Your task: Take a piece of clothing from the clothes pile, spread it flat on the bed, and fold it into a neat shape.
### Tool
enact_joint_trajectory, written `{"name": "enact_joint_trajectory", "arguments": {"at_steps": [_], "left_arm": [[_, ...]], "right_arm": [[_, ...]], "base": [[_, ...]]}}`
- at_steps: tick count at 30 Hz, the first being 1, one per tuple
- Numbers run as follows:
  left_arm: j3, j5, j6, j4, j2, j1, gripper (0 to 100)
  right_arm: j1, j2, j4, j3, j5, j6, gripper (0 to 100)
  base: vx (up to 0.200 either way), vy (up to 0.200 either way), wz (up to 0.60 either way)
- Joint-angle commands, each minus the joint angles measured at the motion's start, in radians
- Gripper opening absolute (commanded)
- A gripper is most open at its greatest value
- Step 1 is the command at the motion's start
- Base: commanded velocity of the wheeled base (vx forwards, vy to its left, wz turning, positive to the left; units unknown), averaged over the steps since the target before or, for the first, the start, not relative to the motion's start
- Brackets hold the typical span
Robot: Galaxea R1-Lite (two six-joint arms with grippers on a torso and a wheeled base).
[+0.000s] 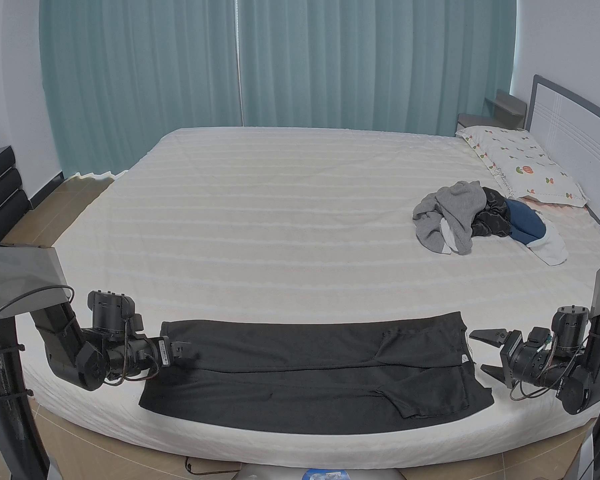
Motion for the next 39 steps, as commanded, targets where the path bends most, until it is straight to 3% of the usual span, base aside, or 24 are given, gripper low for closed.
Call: {"name": "enact_joint_trajectory", "arguments": {"at_steps": [1,16,17,39], "left_arm": [[-0.004,-0.002,0.001,-0.008,0.049,-0.002,100],[0.019,0.007,0.004,-0.093,0.089,-0.017,100],[0.019,0.01,0.004,-0.093,0.089,-0.02,0],[0.018,0.015,0.003,-0.079,0.014,-0.014,0]], "right_arm": [[0.001,0.009,-0.013,-0.003,0.001,-0.001,100],[0.001,0.014,-0.013,-0.006,0.001,-0.018,100],[0.001,0.014,-0.013,-0.006,0.001,-0.018,100],[-0.002,0.009,-0.013,-0.006,0.002,-0.017,100]], "base": [[0.0,0.0,0.0],[0.0,0.0,0.0],[0.0,0.0,0.0],[0.0,0.0,0.0]]}}
